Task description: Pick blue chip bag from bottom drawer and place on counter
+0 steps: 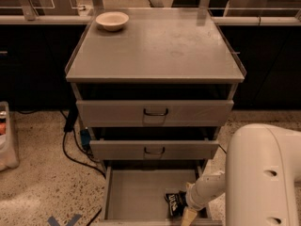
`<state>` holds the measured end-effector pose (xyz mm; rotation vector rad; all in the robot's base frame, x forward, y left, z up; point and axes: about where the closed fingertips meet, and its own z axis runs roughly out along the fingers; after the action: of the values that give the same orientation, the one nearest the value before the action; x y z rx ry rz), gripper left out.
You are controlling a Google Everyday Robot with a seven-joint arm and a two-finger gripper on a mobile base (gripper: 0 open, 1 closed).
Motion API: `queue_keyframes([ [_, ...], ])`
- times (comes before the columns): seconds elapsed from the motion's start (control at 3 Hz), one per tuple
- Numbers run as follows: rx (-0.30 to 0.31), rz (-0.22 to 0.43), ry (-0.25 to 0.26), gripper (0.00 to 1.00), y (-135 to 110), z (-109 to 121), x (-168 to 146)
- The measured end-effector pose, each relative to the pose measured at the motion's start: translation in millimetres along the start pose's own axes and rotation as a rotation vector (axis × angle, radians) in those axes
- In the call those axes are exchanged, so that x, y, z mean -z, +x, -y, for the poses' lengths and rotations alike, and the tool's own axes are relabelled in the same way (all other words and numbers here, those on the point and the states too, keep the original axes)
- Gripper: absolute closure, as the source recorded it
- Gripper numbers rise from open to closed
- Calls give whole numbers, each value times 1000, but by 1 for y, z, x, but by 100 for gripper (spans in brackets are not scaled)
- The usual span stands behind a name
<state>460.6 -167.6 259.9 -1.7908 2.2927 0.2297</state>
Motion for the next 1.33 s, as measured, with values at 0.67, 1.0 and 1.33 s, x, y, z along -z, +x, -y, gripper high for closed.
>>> queue_keyframes([
  [0.67,14,18,0,0,25,16,-91],
  [1.0,16,15,-3,0,23,17,-89],
  [1.33,40,9,9,0,15,28,-75],
])
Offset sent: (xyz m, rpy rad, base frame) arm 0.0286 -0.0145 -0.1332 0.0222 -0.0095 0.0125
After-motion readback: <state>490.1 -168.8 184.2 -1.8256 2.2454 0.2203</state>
